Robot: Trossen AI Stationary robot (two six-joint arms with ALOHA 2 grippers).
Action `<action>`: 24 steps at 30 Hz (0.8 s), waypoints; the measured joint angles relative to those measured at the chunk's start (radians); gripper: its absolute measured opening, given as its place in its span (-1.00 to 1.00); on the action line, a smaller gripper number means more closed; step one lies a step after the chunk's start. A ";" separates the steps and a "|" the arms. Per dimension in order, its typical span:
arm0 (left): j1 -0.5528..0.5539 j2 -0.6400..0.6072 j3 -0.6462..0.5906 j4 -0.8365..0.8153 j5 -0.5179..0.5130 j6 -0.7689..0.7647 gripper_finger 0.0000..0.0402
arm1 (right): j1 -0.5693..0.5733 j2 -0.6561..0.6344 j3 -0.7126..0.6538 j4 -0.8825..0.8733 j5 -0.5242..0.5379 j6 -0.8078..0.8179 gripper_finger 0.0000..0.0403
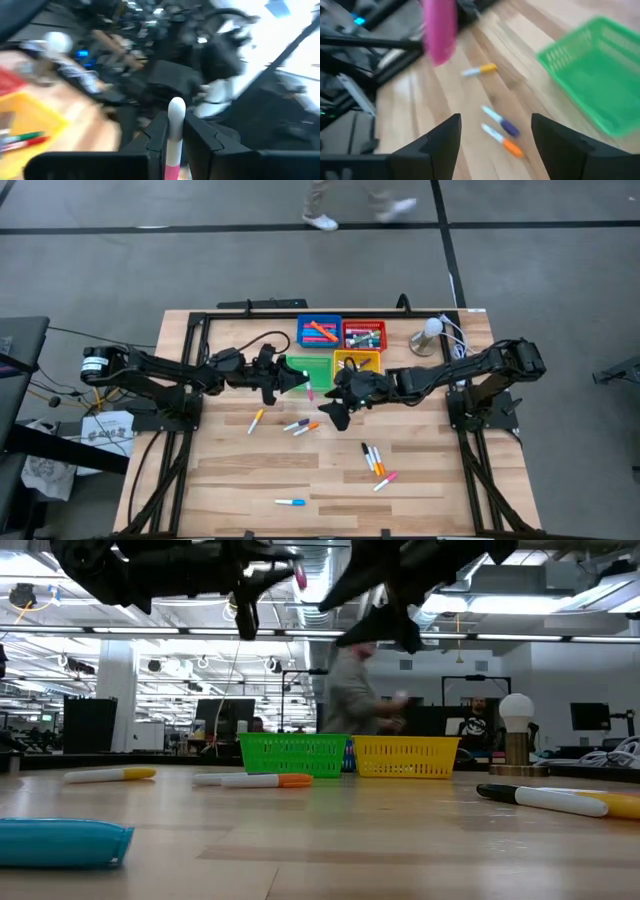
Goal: Pick & Place Markers
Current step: Put the pink mini marker into the green bin
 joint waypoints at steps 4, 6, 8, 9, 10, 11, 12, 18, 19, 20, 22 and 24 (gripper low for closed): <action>0.012 0.001 0.000 -0.058 -0.071 0.093 -0.77 | 0.000 -0.001 0.000 -0.139 0.004 0.055 0.13; 0.011 0.001 0.000 -0.102 -0.110 0.165 -0.77 | 0.000 -0.001 0.000 -0.192 0.006 0.086 0.11; 0.011 0.001 0.000 -0.145 -0.151 0.258 -0.76 | 0.000 -0.001 0.000 -0.246 0.013 0.112 0.09; 0.011 0.001 0.000 -0.174 -0.167 0.314 -0.75 | 0.000 -0.001 0.000 -0.267 0.020 0.125 0.08; 0.011 0.001 0.000 -0.207 -0.181 0.365 -0.75 | 0.000 -0.001 0.000 -0.286 0.023 0.140 0.06; 0.010 0.001 0.000 -0.239 -0.195 0.406 -0.74 | 0.000 -0.001 0.000 -0.302 0.024 0.151 0.05; 0.009 0.001 0.000 -0.266 -0.215 0.437 -0.73 | 0.000 -0.001 0.000 -0.312 0.024 0.159 0.04; 0.012 0.001 0.000 -0.358 -0.419 0.486 -0.72 | 0.000 -0.001 0.000 -0.309 0.025 0.162 -0.02; 0.013 0.001 0.000 -0.357 -0.435 0.486 -0.72 | 0.000 -0.001 0.000 -0.309 0.025 0.162 -0.03; 0.016 0.001 0.000 -0.357 -0.442 0.486 -0.72 | 0.000 -0.001 0.000 -0.309 0.025 0.162 -0.04; 0.023 0.001 0.000 -0.357 -0.442 0.486 -0.72 | 0.000 -0.001 0.000 -0.309 0.025 0.162 -0.06; 0.029 0.001 0.000 -0.357 -0.445 0.486 -0.72 | 0.000 -0.001 0.000 -0.309 0.025 0.162 -0.08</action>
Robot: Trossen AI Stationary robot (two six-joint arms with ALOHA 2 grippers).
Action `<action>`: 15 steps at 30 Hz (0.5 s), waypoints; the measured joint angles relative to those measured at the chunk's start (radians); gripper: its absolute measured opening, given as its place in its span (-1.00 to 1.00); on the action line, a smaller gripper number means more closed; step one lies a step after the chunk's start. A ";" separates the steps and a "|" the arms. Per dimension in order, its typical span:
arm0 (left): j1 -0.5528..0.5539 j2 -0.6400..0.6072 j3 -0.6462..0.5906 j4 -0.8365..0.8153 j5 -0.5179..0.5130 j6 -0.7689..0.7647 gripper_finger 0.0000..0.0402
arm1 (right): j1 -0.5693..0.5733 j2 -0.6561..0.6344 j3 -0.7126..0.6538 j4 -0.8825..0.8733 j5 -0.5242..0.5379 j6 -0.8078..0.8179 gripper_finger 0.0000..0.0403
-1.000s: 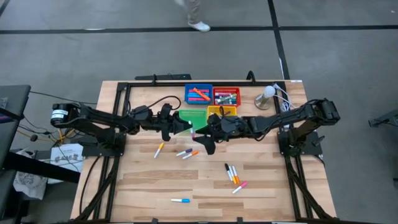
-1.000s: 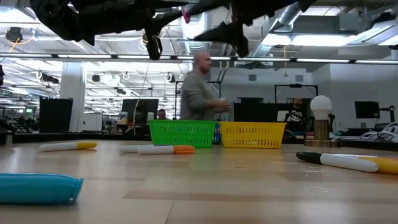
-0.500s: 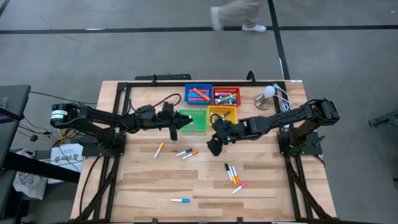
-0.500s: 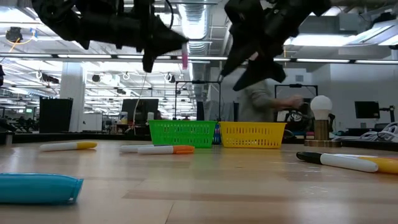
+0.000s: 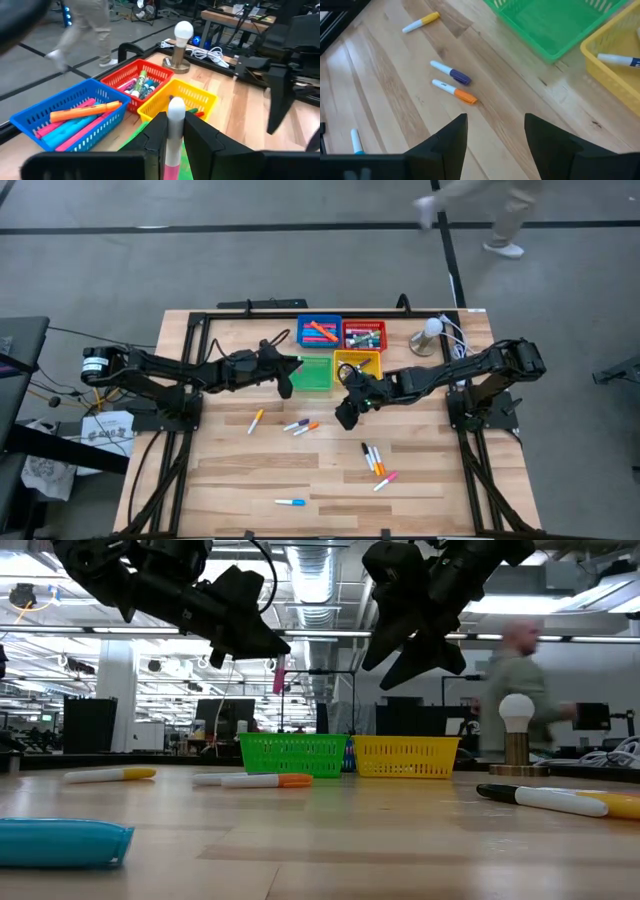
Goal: Pick & Place Markers
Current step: Put the pink mini marker into the green bin
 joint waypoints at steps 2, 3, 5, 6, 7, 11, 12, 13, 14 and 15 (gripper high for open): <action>0.005 0.000 0.000 0.000 -0.001 0.000 -0.72 | 0.000 0.000 0.000 0.000 0.000 0.000 -0.09; 0.007 0.000 0.000 0.000 -0.001 0.000 -0.72 | 0.000 0.000 0.000 0.000 0.000 0.000 -0.10; 0.010 0.000 0.000 0.000 -0.001 0.000 -0.72 | 0.000 0.000 0.000 0.001 0.000 0.000 -0.11; 0.010 0.000 0.000 0.000 -0.001 0.000 -0.72 | 0.000 0.000 0.000 0.001 0.000 0.000 -0.11; 0.010 0.000 0.000 0.000 -0.001 0.000 -0.72 | 0.000 0.000 0.000 0.001 0.000 0.000 -0.11; 0.010 0.000 0.000 0.000 0.000 0.000 -0.71 | 0.000 0.000 0.000 0.002 0.000 -0.001 -0.09; 0.010 0.000 0.000 -0.002 0.000 -0.003 -0.70 | 0.000 0.000 0.000 0.002 0.000 -0.001 -0.09; 0.010 0.000 0.000 -0.007 0.000 -0.010 -0.67 | 0.000 0.000 0.000 0.002 0.000 -0.001 -0.08; 0.010 0.000 0.000 -0.016 0.000 -0.016 -0.64 | 0.000 0.000 0.000 0.002 0.000 -0.001 -0.08; 0.010 0.000 0.000 -0.031 0.000 -0.024 -0.60 | 0.000 0.000 0.000 0.002 0.000 -0.001 -0.08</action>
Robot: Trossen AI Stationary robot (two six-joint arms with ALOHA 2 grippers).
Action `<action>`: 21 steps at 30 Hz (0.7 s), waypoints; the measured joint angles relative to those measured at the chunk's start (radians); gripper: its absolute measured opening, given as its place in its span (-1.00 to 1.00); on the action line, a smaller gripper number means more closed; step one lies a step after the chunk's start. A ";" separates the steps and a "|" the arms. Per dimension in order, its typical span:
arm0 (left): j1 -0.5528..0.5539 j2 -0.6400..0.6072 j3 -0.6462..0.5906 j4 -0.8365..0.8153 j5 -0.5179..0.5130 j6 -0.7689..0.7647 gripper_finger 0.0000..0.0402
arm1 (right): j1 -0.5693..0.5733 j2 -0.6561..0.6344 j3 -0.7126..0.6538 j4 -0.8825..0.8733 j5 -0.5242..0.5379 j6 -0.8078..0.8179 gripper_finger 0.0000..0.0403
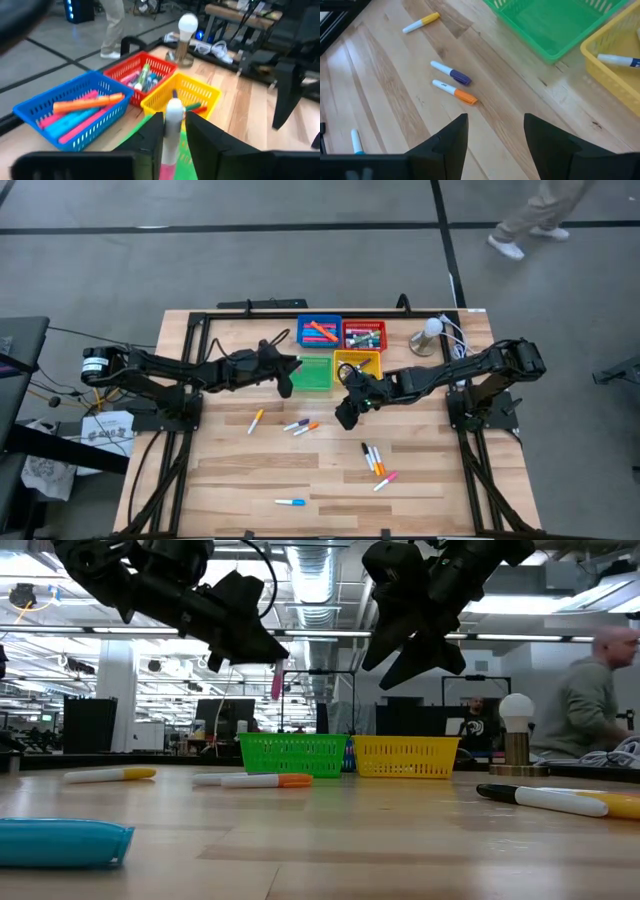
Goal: Pick & Place Markers
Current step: Put the pink mini marker into the green bin
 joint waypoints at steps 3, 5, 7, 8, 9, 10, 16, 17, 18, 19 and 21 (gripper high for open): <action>0.000 0.000 0.000 -0.044 0.003 -0.007 -0.49 | 0.000 0.000 0.000 0.000 0.000 0.000 -0.09; 0.000 0.000 0.000 -0.058 0.010 -0.007 -0.41 | 0.000 0.000 0.000 0.000 0.000 -0.001 -0.10; 0.000 0.000 0.000 -0.059 0.013 -0.010 -0.33 | 0.000 0.000 0.000 0.000 0.000 -0.001 -0.10; 0.000 0.000 0.000 -0.059 0.015 -0.011 -0.29 | 0.000 0.000 0.000 0.000 0.000 -0.001 -0.10; 0.000 0.000 0.000 -0.059 0.022 -0.011 -0.26 | 0.000 0.000 0.000 0.000 0.000 -0.001 -0.10; 0.000 0.000 0.000 -0.059 0.026 -0.011 -0.22 | 0.000 0.000 0.000 0.000 0.000 -0.001 -0.10; 0.000 0.000 0.000 -0.060 0.027 -0.022 -0.10 | 0.000 0.000 0.000 0.001 0.001 0.000 -0.08; 0.000 0.000 0.000 -0.060 0.027 -0.022 -0.09 | 0.000 0.000 0.000 0.001 0.001 0.000 -0.09; 0.000 0.000 0.000 -0.060 0.027 -0.022 -0.09 | 0.000 0.000 0.000 0.001 0.001 0.000 -0.09; 0.000 0.000 0.000 -0.061 0.027 -0.023 -0.09 | 0.000 0.000 0.000 0.001 0.001 0.000 -0.09; 0.000 0.000 0.000 -0.063 0.028 -0.034 -0.09 | 0.001 0.000 0.000 0.001 0.001 0.000 -0.10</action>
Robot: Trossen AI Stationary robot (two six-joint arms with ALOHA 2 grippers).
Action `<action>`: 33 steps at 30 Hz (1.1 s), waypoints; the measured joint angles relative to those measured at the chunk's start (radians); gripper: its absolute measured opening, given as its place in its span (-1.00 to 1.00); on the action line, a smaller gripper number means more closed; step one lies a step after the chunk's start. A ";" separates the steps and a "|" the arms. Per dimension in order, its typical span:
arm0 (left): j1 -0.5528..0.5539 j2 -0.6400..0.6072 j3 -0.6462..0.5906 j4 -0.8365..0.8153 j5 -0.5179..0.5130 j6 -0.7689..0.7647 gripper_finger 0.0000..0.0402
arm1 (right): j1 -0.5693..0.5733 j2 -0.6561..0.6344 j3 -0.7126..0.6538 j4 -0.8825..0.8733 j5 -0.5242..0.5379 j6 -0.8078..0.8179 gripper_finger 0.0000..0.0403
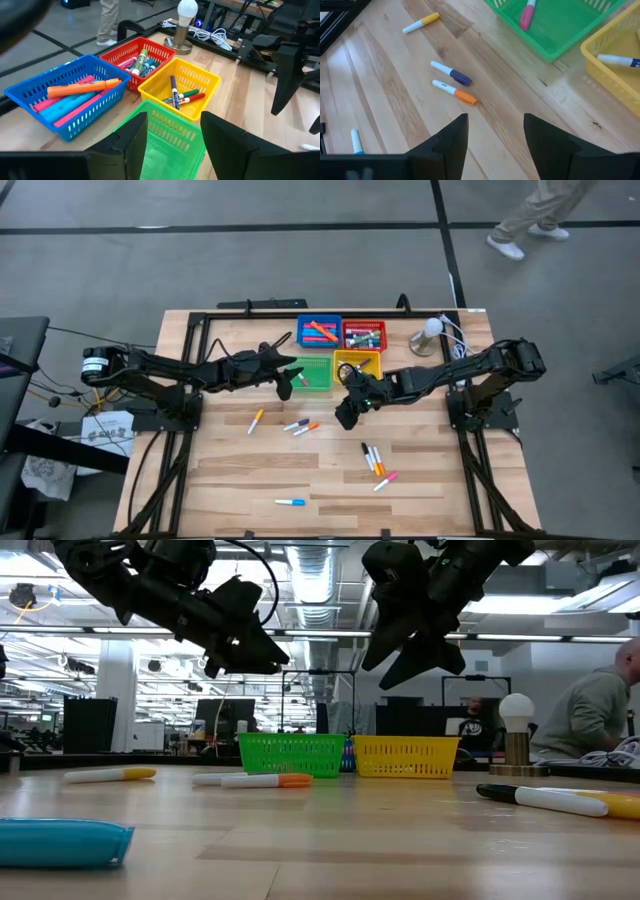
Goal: Pick & Place Markers
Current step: Put the pink mini marker into the green bin
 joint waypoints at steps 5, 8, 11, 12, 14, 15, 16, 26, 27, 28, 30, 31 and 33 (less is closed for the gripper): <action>-0.002 0.000 0.000 -0.008 0.077 -0.011 -0.12 | 0.020 0.000 0.000 -0.028 -0.004 0.000 -0.10; -0.013 -0.001 0.000 -0.051 0.153 -0.011 -0.14 | 0.047 0.000 0.000 -0.057 -0.008 0.005 -0.10; -0.040 -0.013 0.000 -0.135 0.204 -0.005 -0.17 | 0.082 0.000 0.000 -0.090 -0.009 0.036 -0.10; -0.052 -0.019 0.000 -0.166 0.208 -0.002 -0.18 | 0.093 0.000 0.000 -0.104 -0.009 0.046 -0.11; -0.081 -0.040 -0.001 -0.233 0.208 0.001 -0.19 | 0.119 0.000 0.000 -0.128 -0.009 0.070 -0.12; -0.097 -0.052 -0.001 -0.258 0.208 0.007 -0.20 | 0.133 0.000 0.000 -0.140 -0.009 0.084 -0.13; -0.114 -0.068 -0.001 -0.291 0.208 0.013 -0.20 | 0.147 0.000 0.000 -0.150 -0.007 0.099 -0.14; -0.342 -0.246 -0.001 -0.501 0.091 0.015 -0.20 | 0.296 0.000 0.000 -0.165 0.068 0.330 -0.21; -0.364 -0.258 -0.001 -0.514 0.082 0.009 -0.20 | 0.311 0.000 0.000 -0.166 0.092 0.357 -0.21; -0.386 -0.269 -0.001 -0.526 0.072 -0.005 -0.20 | 0.325 0.000 0.000 -0.166 0.117 0.385 -0.21; -0.424 -0.282 -0.001 -0.539 0.054 -0.035 -0.20 | 0.354 0.000 0.000 -0.168 0.164 0.447 -0.20; -0.439 -0.286 -0.001 -0.545 0.043 -0.049 -0.20 | 0.368 0.000 0.000 -0.168 0.186 0.482 -0.20; -0.466 -0.289 -0.001 -0.545 0.017 -0.058 -0.20 | 0.395 0.000 0.000 -0.168 0.230 0.544 -0.20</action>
